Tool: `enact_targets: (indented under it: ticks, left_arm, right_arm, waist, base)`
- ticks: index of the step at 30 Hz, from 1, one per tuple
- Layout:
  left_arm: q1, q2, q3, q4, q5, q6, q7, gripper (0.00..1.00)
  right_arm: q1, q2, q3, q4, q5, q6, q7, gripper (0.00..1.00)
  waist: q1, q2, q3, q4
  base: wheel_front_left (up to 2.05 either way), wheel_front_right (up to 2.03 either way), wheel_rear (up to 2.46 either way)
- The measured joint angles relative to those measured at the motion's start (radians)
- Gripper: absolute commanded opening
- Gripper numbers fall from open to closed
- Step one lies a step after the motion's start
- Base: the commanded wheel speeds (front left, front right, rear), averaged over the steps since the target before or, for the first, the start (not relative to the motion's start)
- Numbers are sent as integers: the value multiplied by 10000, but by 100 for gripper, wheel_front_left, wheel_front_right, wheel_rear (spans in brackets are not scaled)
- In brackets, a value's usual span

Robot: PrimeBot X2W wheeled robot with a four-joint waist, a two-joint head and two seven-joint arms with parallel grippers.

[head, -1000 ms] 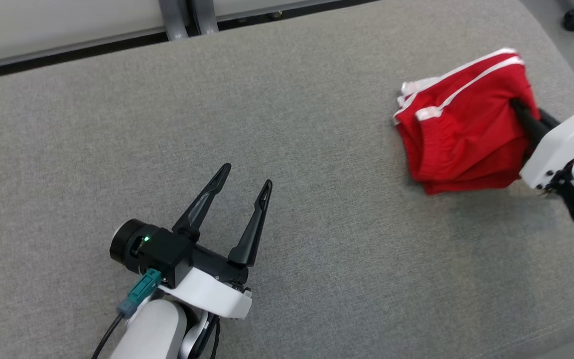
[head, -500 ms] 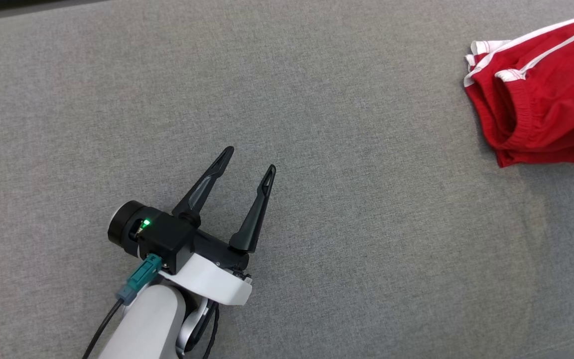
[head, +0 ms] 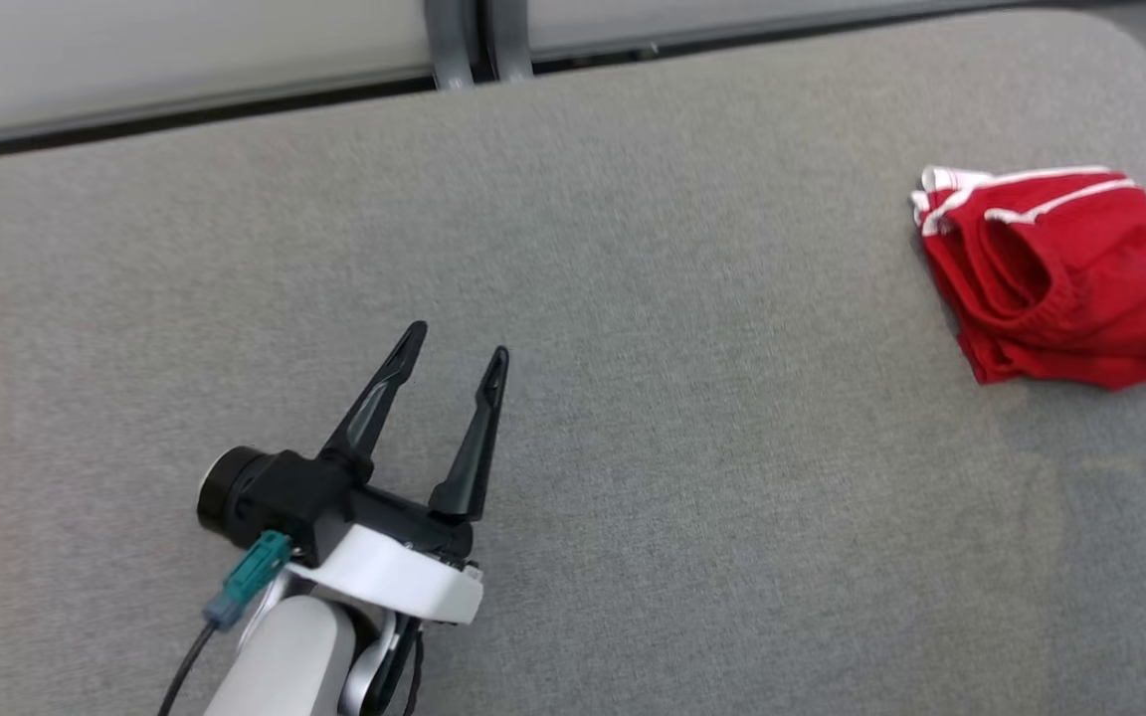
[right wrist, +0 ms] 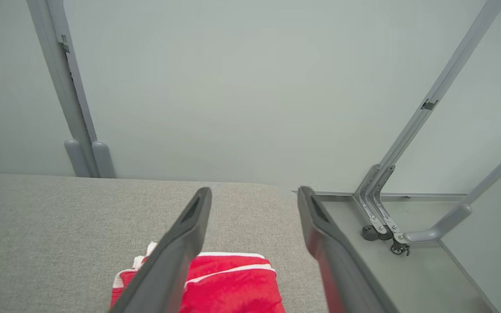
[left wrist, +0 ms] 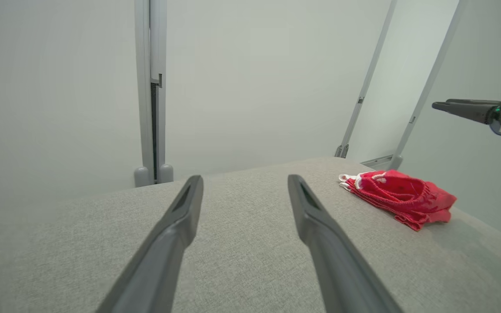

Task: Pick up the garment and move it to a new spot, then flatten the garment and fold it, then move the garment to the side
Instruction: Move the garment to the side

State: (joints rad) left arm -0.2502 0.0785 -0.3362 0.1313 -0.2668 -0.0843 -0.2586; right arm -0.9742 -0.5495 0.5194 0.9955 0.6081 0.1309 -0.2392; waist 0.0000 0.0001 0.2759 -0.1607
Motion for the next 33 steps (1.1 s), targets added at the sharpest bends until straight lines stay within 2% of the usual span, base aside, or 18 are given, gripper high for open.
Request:
enact_targets:
  ticks: [6, 12, 17, 21, 27, 33]
  left_arm:
    - [653, 278, 798, -228, -213, 332, -31, 100]
    - [1432, 510, 1360, -650, -330, 617, -48, 100]
    - [2106, 541, 1490, -754, -433, 784, -48, 100]
    - [2558, 562, 1590, -721, -443, 922, -48, 100]
    - [2878, 637, 1801, -627, -405, 959, -50, 100]
    - [3106, 408, 1967, -240, -399, 844, -48, 100]
  right_arm:
    - [1090, 109, -529, -1498, -328, 0, -201, 100]
    - [2894, 443, -1707, -3352, -1045, 0, -226, 100]
    - [4867, 1147, -3206, -4863, -1503, 0, -224, 100]
    - [6601, 1977, -4219, -6125, -1950, 0, -224, 100]
    - [8535, 2961, -5018, -7835, -2418, 0, -224, 100]
    - [9846, 3382, -5116, -8895, -2489, -2, -226, 100]
  waist:
    - [0, 0, -967, 383]
    - [0, -1, -1775, 920]
    - [0, 0, -2362, 1376]
    - [0, 0, -2714, 1719]
    - [0, 0, -2915, 2101]
    - [0, 0, -3053, 2293]
  base:
    - [0, 0, 0]
    - [0, 0, 0]
    - [0, 0, 0]
    - [0, 0, 0]
    - [0, 0, 0]
    - [0, 0, 0]
